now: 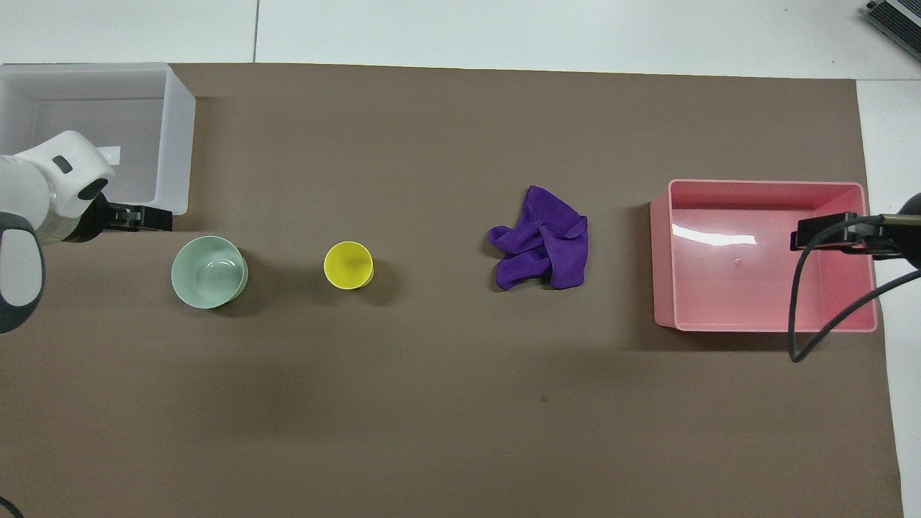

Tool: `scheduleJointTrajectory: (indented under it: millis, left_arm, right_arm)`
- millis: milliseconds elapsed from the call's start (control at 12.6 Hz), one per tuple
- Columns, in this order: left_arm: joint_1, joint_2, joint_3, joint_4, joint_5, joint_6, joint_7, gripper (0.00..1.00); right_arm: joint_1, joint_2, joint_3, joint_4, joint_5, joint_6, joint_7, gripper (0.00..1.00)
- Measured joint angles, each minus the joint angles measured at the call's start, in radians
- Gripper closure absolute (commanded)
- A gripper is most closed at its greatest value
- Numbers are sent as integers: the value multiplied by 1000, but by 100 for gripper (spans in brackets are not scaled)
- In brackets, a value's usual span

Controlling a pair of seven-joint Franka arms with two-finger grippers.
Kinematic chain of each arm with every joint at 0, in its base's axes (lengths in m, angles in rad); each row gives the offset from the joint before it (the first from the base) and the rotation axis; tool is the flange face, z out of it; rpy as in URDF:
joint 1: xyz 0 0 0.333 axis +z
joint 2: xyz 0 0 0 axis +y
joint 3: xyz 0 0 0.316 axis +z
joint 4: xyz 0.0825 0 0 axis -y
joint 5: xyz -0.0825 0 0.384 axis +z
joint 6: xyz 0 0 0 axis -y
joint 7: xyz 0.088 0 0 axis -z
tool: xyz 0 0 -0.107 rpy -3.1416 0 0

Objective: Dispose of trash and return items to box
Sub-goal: 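Grasp the green bowl with the left gripper while the right gripper grasps the cloth, then carry the bowl into the clear box while the right gripper carries the cloth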

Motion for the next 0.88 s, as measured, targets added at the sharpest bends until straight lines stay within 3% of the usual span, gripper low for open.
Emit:
scheduleJointTrajectory:
  millis: [319,876]
  left_arm:
    - [1,2,-1,-66,-45,58,0,0]
    - [16,8,-1,-183,-96,114,0,0]
  right_arm:
    - [86,40,3,-81,1,152,4,0]
    - [272,218,6,-114,5,370,151,0]
